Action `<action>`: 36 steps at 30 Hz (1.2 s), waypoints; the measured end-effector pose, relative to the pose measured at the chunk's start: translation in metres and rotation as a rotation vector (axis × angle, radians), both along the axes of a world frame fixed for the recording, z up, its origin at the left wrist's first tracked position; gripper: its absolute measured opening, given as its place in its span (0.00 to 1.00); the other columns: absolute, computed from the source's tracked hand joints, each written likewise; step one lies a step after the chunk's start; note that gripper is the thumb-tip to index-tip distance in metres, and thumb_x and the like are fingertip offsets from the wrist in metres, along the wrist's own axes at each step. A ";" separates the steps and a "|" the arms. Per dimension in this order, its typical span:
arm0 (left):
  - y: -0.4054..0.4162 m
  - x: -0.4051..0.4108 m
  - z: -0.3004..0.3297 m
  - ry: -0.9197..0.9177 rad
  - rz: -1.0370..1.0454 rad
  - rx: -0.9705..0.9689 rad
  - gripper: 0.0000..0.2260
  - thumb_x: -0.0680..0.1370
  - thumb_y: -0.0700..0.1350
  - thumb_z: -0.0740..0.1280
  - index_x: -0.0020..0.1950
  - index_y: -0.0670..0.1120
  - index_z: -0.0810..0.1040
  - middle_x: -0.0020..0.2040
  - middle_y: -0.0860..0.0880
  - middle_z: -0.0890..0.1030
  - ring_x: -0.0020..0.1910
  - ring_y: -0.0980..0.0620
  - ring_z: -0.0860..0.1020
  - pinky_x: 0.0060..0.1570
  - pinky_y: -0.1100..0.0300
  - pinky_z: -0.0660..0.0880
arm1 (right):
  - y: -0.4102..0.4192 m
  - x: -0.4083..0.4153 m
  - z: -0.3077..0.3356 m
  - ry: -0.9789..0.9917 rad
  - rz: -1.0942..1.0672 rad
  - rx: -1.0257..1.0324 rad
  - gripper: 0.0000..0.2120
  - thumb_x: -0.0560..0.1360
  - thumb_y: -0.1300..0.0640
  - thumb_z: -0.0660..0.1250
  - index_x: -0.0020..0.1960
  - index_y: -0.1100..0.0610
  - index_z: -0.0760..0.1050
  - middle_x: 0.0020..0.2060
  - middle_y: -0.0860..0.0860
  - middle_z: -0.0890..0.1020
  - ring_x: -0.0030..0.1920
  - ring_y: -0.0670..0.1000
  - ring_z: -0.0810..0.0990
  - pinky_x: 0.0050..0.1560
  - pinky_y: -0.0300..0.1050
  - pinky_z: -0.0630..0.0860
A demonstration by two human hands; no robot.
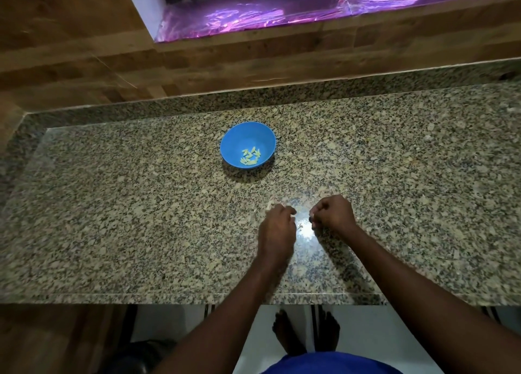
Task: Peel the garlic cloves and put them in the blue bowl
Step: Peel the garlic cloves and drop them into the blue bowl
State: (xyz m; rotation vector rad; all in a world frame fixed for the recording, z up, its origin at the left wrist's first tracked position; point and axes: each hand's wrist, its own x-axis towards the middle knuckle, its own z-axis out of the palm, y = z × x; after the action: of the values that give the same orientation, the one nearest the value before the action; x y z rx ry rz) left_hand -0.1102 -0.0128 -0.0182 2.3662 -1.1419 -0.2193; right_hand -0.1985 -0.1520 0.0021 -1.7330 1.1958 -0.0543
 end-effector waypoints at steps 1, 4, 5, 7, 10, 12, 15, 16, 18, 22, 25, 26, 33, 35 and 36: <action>0.001 -0.005 -0.004 -0.004 -0.034 0.021 0.10 0.81 0.40 0.64 0.60 0.44 0.80 0.54 0.45 0.79 0.50 0.46 0.77 0.44 0.51 0.76 | 0.000 0.001 -0.001 0.042 0.039 -0.043 0.10 0.70 0.68 0.72 0.32 0.58 0.83 0.25 0.51 0.83 0.28 0.47 0.83 0.35 0.41 0.82; 0.007 -0.009 -0.014 -0.012 -0.083 0.071 0.12 0.78 0.38 0.66 0.61 0.43 0.78 0.55 0.45 0.77 0.52 0.44 0.75 0.41 0.50 0.75 | -0.005 0.008 -0.009 0.156 0.080 -0.114 0.07 0.67 0.66 0.71 0.31 0.59 0.84 0.29 0.52 0.84 0.32 0.48 0.84 0.30 0.40 0.77; 0.008 -0.009 -0.016 -0.029 -0.097 0.079 0.13 0.77 0.38 0.67 0.62 0.43 0.78 0.55 0.45 0.77 0.52 0.44 0.75 0.41 0.51 0.75 | -0.009 0.011 -0.012 0.193 0.091 -0.119 0.03 0.64 0.65 0.72 0.32 0.61 0.84 0.32 0.56 0.85 0.35 0.51 0.85 0.29 0.42 0.77; 0.011 -0.008 -0.017 -0.041 -0.110 0.085 0.15 0.76 0.38 0.69 0.63 0.44 0.77 0.57 0.46 0.77 0.54 0.46 0.73 0.42 0.53 0.74 | -0.016 0.015 -0.014 0.260 0.125 -0.099 0.05 0.59 0.63 0.75 0.35 0.64 0.84 0.35 0.59 0.85 0.37 0.54 0.85 0.30 0.45 0.79; 0.012 -0.005 -0.018 -0.035 -0.128 0.093 0.17 0.77 0.39 0.68 0.65 0.44 0.75 0.59 0.46 0.75 0.56 0.46 0.72 0.46 0.52 0.73 | -0.018 0.019 -0.001 0.356 0.188 -0.066 0.08 0.55 0.62 0.80 0.32 0.61 0.84 0.31 0.56 0.84 0.34 0.51 0.84 0.34 0.47 0.82; 0.011 -0.004 -0.017 -0.018 -0.132 0.089 0.17 0.77 0.39 0.68 0.66 0.43 0.75 0.59 0.45 0.74 0.56 0.45 0.72 0.48 0.52 0.73 | -0.016 0.023 0.006 0.380 0.187 -0.077 0.07 0.59 0.62 0.79 0.29 0.61 0.81 0.27 0.53 0.80 0.31 0.50 0.80 0.32 0.44 0.78; 0.011 -0.003 -0.017 0.003 -0.129 0.091 0.18 0.78 0.40 0.67 0.68 0.44 0.73 0.60 0.46 0.73 0.57 0.46 0.71 0.50 0.52 0.73 | -0.011 0.032 0.007 0.374 0.211 -0.188 0.17 0.66 0.63 0.74 0.27 0.57 0.67 0.25 0.52 0.69 0.26 0.50 0.70 0.28 0.41 0.67; 0.011 -0.002 -0.017 0.007 -0.131 0.095 0.19 0.77 0.40 0.67 0.68 0.44 0.73 0.60 0.46 0.73 0.57 0.46 0.70 0.50 0.52 0.73 | -0.007 0.035 0.008 0.370 0.237 -0.240 0.18 0.67 0.63 0.73 0.28 0.57 0.65 0.25 0.52 0.68 0.28 0.51 0.70 0.29 0.42 0.67; 0.011 -0.002 -0.019 0.005 -0.137 0.096 0.20 0.76 0.38 0.68 0.68 0.44 0.73 0.59 0.46 0.73 0.57 0.46 0.70 0.50 0.51 0.74 | 0.002 0.037 0.012 0.374 0.293 -0.323 0.18 0.69 0.63 0.73 0.31 0.57 0.64 0.29 0.52 0.70 0.34 0.55 0.75 0.33 0.45 0.69; 0.005 0.001 -0.022 0.097 -0.078 0.081 0.16 0.76 0.40 0.67 0.65 0.45 0.77 0.57 0.47 0.75 0.57 0.48 0.70 0.51 0.55 0.71 | 0.011 0.032 0.006 0.307 0.392 -0.460 0.15 0.71 0.65 0.69 0.32 0.57 0.65 0.31 0.52 0.73 0.39 0.57 0.78 0.35 0.45 0.70; 0.001 0.003 -0.015 0.412 0.072 -0.063 0.10 0.76 0.41 0.70 0.57 0.46 0.83 0.50 0.50 0.83 0.50 0.53 0.79 0.49 0.57 0.76 | 0.000 0.016 -0.003 0.114 0.204 -0.138 0.07 0.70 0.67 0.72 0.34 0.61 0.82 0.30 0.56 0.83 0.35 0.55 0.84 0.38 0.45 0.80; -0.001 0.002 -0.009 0.557 0.119 -0.116 0.09 0.76 0.40 0.70 0.56 0.46 0.84 0.46 0.49 0.85 0.44 0.53 0.82 0.45 0.57 0.79 | -0.002 0.009 -0.001 0.015 0.111 0.042 0.05 0.70 0.70 0.72 0.36 0.64 0.83 0.31 0.59 0.84 0.35 0.57 0.86 0.41 0.49 0.83; -0.014 -0.005 0.018 0.990 0.254 -0.293 0.03 0.75 0.39 0.75 0.47 0.40 0.85 0.39 0.42 0.86 0.34 0.49 0.82 0.41 0.48 0.82 | -0.002 -0.018 0.010 -0.237 -0.103 0.312 0.05 0.74 0.66 0.73 0.42 0.68 0.81 0.38 0.64 0.85 0.42 0.65 0.86 0.48 0.61 0.83; -0.015 -0.006 0.023 1.016 0.251 -0.299 0.04 0.75 0.39 0.75 0.47 0.39 0.85 0.39 0.40 0.86 0.35 0.47 0.83 0.42 0.46 0.82 | -0.003 -0.020 0.011 -0.237 -0.022 0.170 0.08 0.75 0.62 0.74 0.39 0.63 0.82 0.32 0.60 0.85 0.37 0.64 0.86 0.45 0.58 0.84; -0.016 -0.006 0.026 1.036 0.249 -0.297 0.04 0.76 0.39 0.74 0.48 0.39 0.85 0.40 0.39 0.85 0.35 0.46 0.82 0.42 0.46 0.82 | -0.003 -0.021 0.011 -0.231 0.012 0.114 0.08 0.75 0.61 0.74 0.38 0.63 0.82 0.30 0.59 0.84 0.36 0.62 0.86 0.43 0.56 0.84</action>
State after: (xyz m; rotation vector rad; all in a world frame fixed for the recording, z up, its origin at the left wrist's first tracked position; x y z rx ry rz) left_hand -0.1164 -0.0293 0.0078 1.6898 -0.3368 -0.9635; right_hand -0.2195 -0.1547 0.0132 -1.5873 0.9997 -0.1711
